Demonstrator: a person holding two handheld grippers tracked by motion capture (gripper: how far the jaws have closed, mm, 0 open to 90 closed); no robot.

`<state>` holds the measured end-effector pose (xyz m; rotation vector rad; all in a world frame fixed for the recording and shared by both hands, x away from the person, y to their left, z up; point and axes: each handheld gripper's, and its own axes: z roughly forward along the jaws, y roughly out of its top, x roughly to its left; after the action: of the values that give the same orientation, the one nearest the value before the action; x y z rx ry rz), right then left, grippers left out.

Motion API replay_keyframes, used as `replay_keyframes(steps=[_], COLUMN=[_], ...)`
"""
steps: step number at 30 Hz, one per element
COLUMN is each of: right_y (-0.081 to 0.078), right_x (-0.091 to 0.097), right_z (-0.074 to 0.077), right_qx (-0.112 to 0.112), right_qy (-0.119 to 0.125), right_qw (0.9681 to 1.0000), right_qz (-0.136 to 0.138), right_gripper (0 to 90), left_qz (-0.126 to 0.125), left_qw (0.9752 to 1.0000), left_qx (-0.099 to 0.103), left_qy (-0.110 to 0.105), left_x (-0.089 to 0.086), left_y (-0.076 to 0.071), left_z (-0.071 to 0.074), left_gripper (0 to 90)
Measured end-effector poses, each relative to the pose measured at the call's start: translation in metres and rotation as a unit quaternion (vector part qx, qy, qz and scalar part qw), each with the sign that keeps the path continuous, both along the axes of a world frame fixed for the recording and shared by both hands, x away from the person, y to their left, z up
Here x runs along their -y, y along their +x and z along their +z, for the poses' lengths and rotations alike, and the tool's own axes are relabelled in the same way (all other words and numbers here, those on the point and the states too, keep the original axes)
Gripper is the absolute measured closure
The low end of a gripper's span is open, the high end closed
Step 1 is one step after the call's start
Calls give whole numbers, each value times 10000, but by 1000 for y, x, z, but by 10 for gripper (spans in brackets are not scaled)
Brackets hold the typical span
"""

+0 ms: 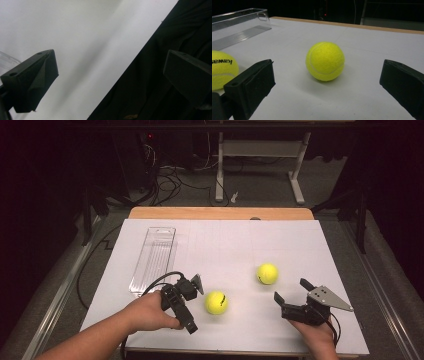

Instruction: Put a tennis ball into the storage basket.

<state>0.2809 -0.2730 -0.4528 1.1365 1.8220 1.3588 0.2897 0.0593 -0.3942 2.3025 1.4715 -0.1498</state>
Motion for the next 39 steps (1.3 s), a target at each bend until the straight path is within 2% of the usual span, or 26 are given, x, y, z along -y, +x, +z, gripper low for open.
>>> replay_keyframes(steps=[6, 16, 20, 25, 39], right_y=[0, 0, 0, -1, -1], right_x=[-1, -1, -1, -1, -1], right_z=[0, 0, 0, 0, 0], right_qx=[2, -1, -8, -1, -2], right_qy=[-8, -16, -22, -19, -25], right_qw=[10000, 10000, 10000, 10000, 10000], right_qz=[6, 16, 17, 18, 21], right_gripper=[2, 2, 2, 2, 2], left_qz=[3, -109, -170, -169, -170], left_qw=[10000, 9999, 9998, 9998, 9997], left_qx=[-19, -114, -91, -63, -179], left_qy=[-89, 4, 35, 41, 88], left_x=[9, 21, 24, 30, 42], left_y=[6, 12, 15, 19, 29], left_z=[6, 6, 7, 10, 16], left_gripper=[6, 6, 6, 6, 6])
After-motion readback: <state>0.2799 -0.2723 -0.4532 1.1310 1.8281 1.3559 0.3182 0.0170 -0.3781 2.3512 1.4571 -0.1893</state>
